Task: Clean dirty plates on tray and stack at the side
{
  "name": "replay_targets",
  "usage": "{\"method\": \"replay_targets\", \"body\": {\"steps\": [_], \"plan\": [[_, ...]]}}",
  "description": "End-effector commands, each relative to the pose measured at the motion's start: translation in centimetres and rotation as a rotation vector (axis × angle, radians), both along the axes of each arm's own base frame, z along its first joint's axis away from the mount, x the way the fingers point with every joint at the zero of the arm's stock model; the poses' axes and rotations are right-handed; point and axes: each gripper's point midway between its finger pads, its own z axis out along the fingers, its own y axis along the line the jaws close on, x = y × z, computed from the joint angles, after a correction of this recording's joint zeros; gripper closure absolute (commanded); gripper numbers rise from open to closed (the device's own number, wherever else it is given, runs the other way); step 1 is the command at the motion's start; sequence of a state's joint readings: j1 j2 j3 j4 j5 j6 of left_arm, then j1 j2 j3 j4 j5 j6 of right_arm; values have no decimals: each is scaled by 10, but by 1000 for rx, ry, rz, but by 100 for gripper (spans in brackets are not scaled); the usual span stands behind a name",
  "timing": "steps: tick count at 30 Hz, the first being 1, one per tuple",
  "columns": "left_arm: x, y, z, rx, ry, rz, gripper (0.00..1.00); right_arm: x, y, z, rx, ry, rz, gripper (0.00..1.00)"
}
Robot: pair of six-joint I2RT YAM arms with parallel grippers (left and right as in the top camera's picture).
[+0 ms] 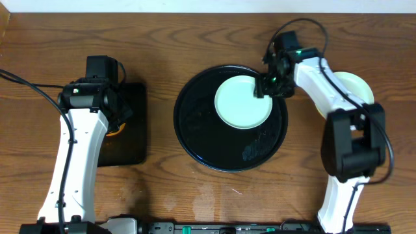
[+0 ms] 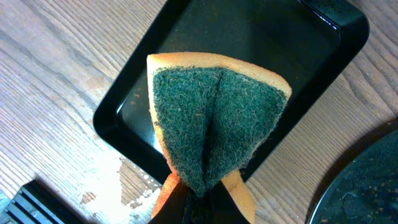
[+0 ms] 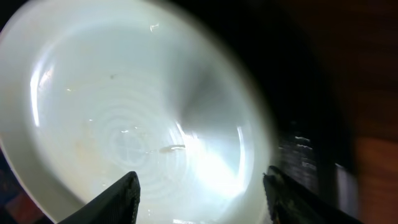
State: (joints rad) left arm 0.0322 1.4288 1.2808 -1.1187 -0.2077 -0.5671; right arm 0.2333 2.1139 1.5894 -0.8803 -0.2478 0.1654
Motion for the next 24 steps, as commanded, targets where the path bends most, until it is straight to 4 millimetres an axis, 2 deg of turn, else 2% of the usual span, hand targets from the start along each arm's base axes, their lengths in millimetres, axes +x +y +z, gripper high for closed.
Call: {"method": "replay_targets", "body": {"steps": [1,6,11,13,17,21,24], "plan": [[-3,1,-2,5,14,-16,92,-6,7,-18,40,48,29,37],[-3,1,-2,5,14,-16,92,-9,1,-34,4,79,26,37],[-3,1,-2,5,13,-16,92,-9,5,-26,24,68,30,42],[-3,1,-2,5,13,-16,92,-6,11,-15,52,48,35,43],[-3,1,-2,5,13,-16,92,3,11,24,54,-48,37,43],[-3,1,-2,5,13,-16,92,11,-11,71,-54,-184,6,35],[-2,1,-2,5,9,-16,92,14,-35,91,-176,-253,-31,29]]}}
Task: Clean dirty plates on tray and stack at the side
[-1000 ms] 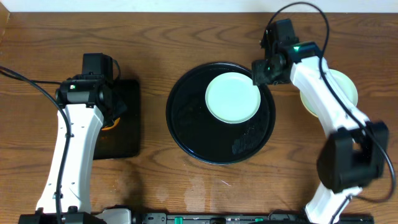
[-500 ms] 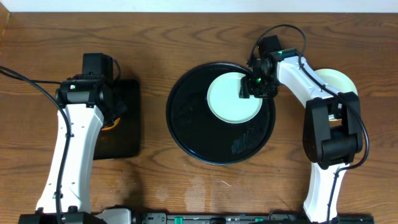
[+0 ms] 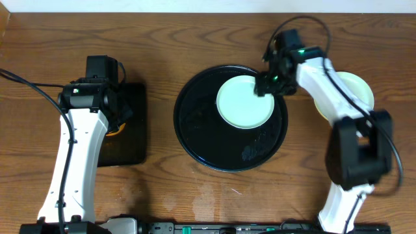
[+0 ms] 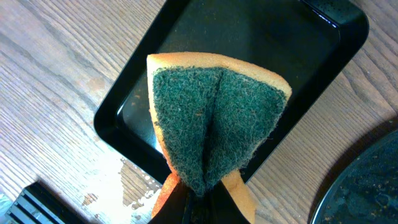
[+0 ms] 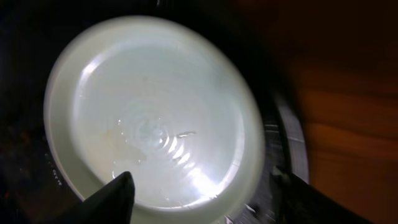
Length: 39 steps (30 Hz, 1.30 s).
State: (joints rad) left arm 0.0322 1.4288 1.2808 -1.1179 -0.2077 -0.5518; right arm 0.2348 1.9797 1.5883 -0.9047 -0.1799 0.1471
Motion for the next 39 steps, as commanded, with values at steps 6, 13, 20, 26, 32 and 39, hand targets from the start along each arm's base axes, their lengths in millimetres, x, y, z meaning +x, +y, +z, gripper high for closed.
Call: {"method": "replay_targets", "body": {"steps": [6,13,20,26,32,39], "plan": [[-1,1,-2,2,3,-1,92,0,-32,13,-189,-63,-12,28],[-2,1,-2,2,4,-1,92,-10,-12,-49,-108,76,31,30],[-2,1,-2,2,4,-1,92,-14,-4,-81,-76,144,43,32],[-1,1,-2,2,2,-1,92,-14,8,-83,-53,136,66,46],[-1,1,-2,2,3,-1,92,-26,21,-108,-62,167,87,66],[-2,1,-2,2,4,-1,92,-19,24,-103,-105,134,30,99]]}}
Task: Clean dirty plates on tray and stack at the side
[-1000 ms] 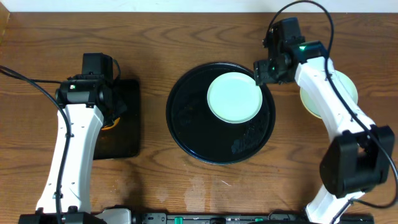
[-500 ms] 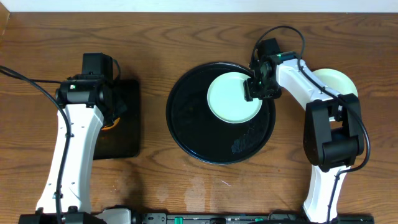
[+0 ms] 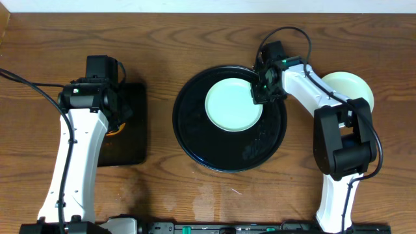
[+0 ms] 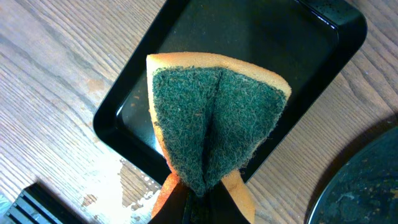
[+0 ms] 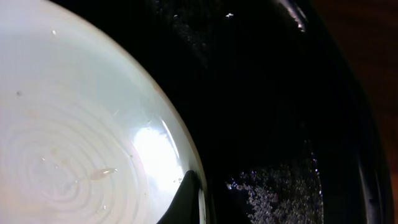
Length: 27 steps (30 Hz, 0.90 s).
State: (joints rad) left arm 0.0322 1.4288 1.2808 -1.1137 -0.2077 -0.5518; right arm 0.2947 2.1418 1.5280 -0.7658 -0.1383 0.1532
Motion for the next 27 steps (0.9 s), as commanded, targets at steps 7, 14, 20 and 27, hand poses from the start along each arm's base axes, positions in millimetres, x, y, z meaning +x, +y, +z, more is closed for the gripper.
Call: {"method": "replay_targets", "body": {"steps": [7,14,20,27], "plan": [[-3,1,-2,2,8,-2,92,19,-20,65,-206,-219,-19,98],[-2,1,-2,2,7,-1,92,18,-17,161,-400,-498,76,99],[-3,1,-2,2,8,-1,92,9,-2,207,-518,-648,96,98],[-3,1,-2,2,8,-2,92,-1,9,248,-852,-787,211,99]]}}
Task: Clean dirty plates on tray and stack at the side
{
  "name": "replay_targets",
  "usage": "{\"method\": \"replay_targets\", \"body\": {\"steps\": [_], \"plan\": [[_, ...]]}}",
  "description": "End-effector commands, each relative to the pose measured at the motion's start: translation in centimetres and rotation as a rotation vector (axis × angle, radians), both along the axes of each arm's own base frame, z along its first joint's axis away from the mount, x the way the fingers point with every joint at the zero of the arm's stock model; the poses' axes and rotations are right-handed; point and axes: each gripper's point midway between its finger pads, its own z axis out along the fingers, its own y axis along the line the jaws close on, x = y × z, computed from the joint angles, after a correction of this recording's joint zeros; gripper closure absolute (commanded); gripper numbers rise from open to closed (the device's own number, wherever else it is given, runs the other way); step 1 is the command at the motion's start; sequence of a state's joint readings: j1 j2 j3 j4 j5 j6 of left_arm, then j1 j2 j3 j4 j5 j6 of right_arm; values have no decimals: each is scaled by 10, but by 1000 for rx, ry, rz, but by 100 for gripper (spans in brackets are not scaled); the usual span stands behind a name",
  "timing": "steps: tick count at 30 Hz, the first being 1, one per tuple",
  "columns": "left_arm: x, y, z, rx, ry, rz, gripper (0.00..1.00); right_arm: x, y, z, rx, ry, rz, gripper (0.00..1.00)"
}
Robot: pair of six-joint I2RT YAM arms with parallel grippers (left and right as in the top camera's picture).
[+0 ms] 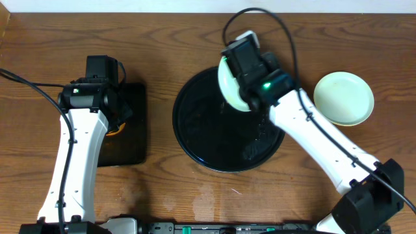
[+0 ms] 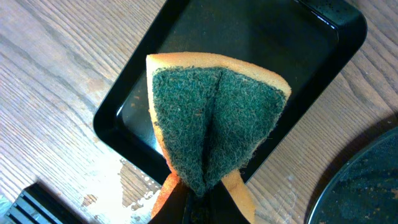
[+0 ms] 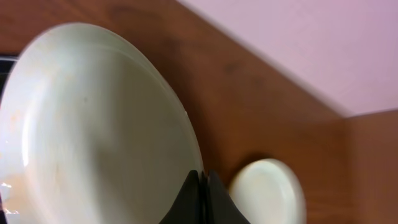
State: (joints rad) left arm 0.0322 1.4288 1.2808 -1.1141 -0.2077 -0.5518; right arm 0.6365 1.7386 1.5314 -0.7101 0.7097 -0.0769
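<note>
My right gripper [image 3: 201,186] is shut on the rim of a pale green plate [image 3: 93,124]. That plate [image 1: 229,88] is held tilted up above the far part of the round black tray [image 1: 214,140]. A second pale green plate [image 1: 344,97] lies flat on the table to the right, and the right wrist view shows this side plate [image 3: 268,190] small beyond the fingers. My left gripper [image 2: 199,202] is shut on a folded sponge [image 2: 214,118], orange with a green scouring face, held over the black rectangular tray [image 2: 273,68].
The black rectangular tray [image 1: 133,123] sits on the wooden table at the left, under my left arm. The round tray's bottom shows wet specks [image 1: 253,153]. The table's far edge meets a light wall [image 3: 311,43].
My right gripper was at the plate's right rim as it lay flat in the round tray; now it holds the plate tilted up over the tray's far side. The left gripper and sponge have not moved.
At first my right gripper stood open around the right edge of the plate lying in the round tray. Then the plate lay further left in the tray with the gripper at its rim. Now the plate hangs tilted in the gripper. The sponge stayed in my left gripper throughout.
</note>
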Motion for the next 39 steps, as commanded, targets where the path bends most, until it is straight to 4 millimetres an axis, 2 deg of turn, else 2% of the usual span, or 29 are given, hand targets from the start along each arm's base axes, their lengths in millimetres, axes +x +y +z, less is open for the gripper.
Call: {"method": "replay_targets", "body": {"steps": [1,4,9,13,20,24,28,31,35,37,39], "plan": [[-2,1,-2,2,7,-1,92,-6,-8,38,-269,-111,-16,99],[-2,1,-2,2,7,-1,92,-11,4,51,-335,-160,-4,99],[-3,1,-2,2,8,-2,92,-22,28,55,-402,-162,84,99],[-2,1,-2,2,7,-1,92,-28,36,66,-425,-215,63,99],[-2,1,-2,2,7,-1,92,-30,39,66,-402,-226,61,99],[-2,1,-2,2,7,-1,92,-30,45,51,-293,-189,82,99],[-3,1,-2,2,11,-2,92,-29,47,12,-34,-39,97,99],[-4,1,-2,1,14,-1,92,-25,33,-14,226,107,29,99],[-4,1,-2,2,14,-1,92,-14,8,-32,555,302,7,99],[-4,1,-2,1,14,-1,92,-6,-20,-34,671,347,-48,99],[-4,1,-2,1,14,-1,92,0,-57,-36,742,366,-124,99]]}}
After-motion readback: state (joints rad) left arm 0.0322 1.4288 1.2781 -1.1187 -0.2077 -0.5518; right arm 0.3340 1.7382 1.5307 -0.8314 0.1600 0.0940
